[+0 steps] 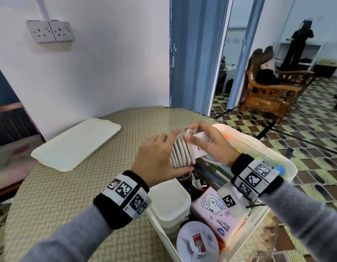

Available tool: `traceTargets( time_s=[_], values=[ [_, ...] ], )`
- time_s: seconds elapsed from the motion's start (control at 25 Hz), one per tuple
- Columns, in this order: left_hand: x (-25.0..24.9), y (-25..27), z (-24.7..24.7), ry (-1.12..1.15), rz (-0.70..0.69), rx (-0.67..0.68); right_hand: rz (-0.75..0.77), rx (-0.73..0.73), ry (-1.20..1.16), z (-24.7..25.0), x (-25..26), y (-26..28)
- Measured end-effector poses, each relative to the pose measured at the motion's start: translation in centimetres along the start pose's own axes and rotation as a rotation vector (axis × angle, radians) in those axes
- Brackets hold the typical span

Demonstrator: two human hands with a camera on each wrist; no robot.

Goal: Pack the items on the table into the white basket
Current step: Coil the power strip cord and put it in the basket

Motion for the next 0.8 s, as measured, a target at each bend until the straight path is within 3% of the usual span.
traceTargets(
  time_s=[0.16, 0.32, 0.48, 0.56, 0.68, 0.8],
  values=[
    [-0.9, 0.7, -0.1, -0.015, 0.110, -0.018, -0.047, -0.123, 0.059, -0.1, -1.2, -0.6],
    [-0.2, 1.2, -1.0, 0.100, 0.160, 0.134, -0.070, -0.035, 0.144, -0.6, -0.4, -0.6],
    [0.3, 1.7, -0.9, 0.186, 0.140, 0.126, -0.429, 0.076, -0.158, -0.3, -1.0, -0.3],
    [0.5, 1.5, -0.4, 0.243, 0.178, 0.119, -0.506, 0.116, -0.219, -0.2, -1.8, -0.1],
    [1.2, 1.0, 0.4, 0.341, 0.287, 0.099, -0.372, 0.097, 0.042, 0.7, -2.7, 0.2],
    [3.2, 0.3, 1.0, 0.359, 0.428, 0.065, 0.036, 0.019, 0.475, 3.0, -1.9, 1.2]
  ],
)
Point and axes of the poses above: each hand's wrist, its own y-axis away from the middle knuckle, its own z-axis out of the back of the hand, x = y × z, the point moved 5 cm from there along -y, towards the middle knuckle, and after that the axes turned 11 degrees about -x, right-handed, at the moved point
